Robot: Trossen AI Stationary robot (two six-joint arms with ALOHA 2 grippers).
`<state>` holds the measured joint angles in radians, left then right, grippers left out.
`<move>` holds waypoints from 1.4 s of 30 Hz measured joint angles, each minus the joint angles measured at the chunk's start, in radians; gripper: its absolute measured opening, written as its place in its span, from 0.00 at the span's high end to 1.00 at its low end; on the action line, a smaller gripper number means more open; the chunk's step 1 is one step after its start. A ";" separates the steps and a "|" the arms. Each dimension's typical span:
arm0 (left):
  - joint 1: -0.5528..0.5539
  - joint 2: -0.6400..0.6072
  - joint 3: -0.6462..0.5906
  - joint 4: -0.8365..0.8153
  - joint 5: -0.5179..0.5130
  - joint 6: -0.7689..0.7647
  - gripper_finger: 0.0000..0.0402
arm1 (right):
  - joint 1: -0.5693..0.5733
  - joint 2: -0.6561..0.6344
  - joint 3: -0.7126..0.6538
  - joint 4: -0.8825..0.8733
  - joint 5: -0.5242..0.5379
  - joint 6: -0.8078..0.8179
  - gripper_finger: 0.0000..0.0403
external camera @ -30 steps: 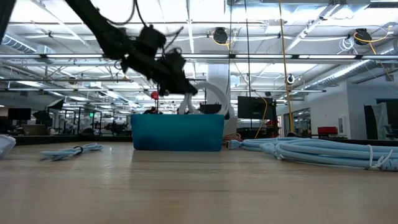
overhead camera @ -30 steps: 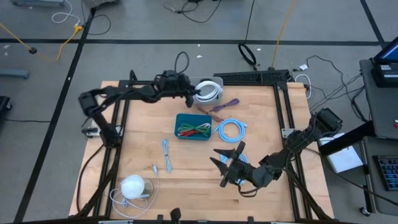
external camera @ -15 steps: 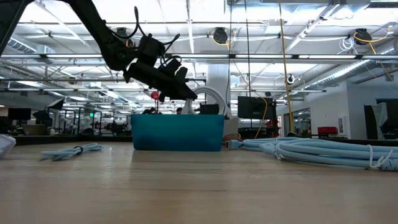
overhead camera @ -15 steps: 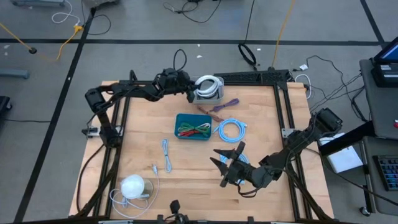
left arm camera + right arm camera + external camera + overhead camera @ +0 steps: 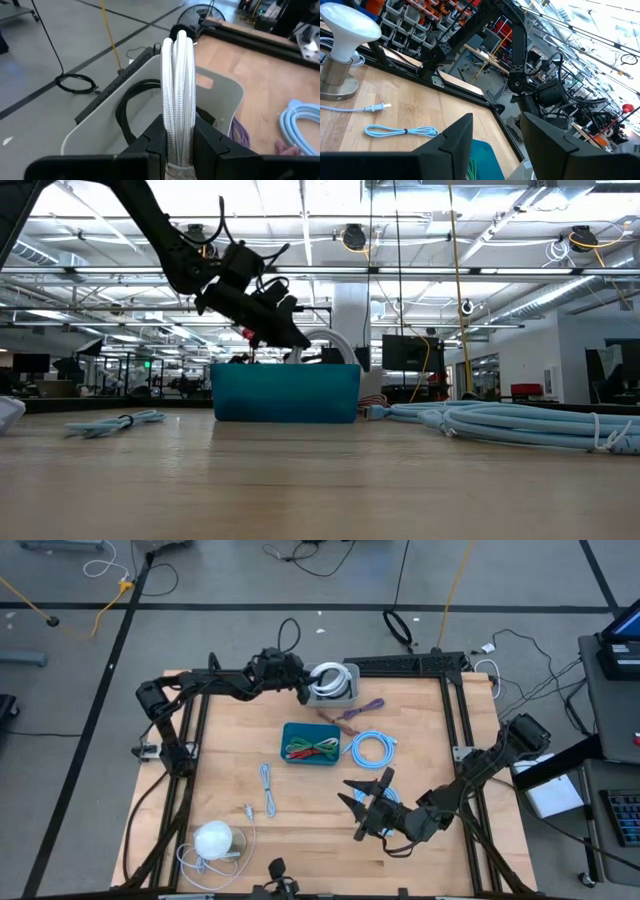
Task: Pick & Place USB Port
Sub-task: Put the white HDMI cable into the gray bin
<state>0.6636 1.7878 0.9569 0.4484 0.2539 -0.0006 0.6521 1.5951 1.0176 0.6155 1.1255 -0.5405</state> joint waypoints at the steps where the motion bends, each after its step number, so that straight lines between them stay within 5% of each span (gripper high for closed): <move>1: 0.000 0.000 0.000 -0.007 0.000 0.005 0.86 | 0.000 0.000 0.000 0.000 0.000 0.000 0.61; 13: 0.002 0.000 0.000 -0.020 0.049 0.023 0.86 | -0.005 0.000 0.000 0.000 0.000 -0.002 0.61; 17: 0.002 0.000 0.000 -0.024 -0.033 0.006 0.86 | -0.005 0.000 0.000 0.001 -0.001 -0.003 0.61; 25: -0.006 0.000 0.000 -0.013 -0.142 -0.009 0.54 | -0.005 0.000 0.000 0.001 -0.001 -0.008 0.61; 30: -0.007 0.000 0.000 0.016 -0.155 -0.014 0.46 | -0.005 0.000 0.000 0.001 -0.001 -0.017 0.61; 34: -0.007 0.000 0.000 0.025 -0.166 -0.024 0.53 | -0.005 0.000 0.000 0.001 -0.001 -0.017 0.62; 40: -0.007 0.000 0.000 -0.005 -0.159 -0.001 0.84 | -0.005 0.000 0.000 0.011 -0.003 -0.017 0.61; 42: -0.007 0.000 0.000 -0.008 -0.158 0.010 0.86 | -0.005 0.000 0.000 0.016 -0.004 -0.019 0.61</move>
<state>0.6567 1.7874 0.9565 0.4401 0.0957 0.0099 0.6472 1.5951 1.0172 0.6318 1.1217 -0.5594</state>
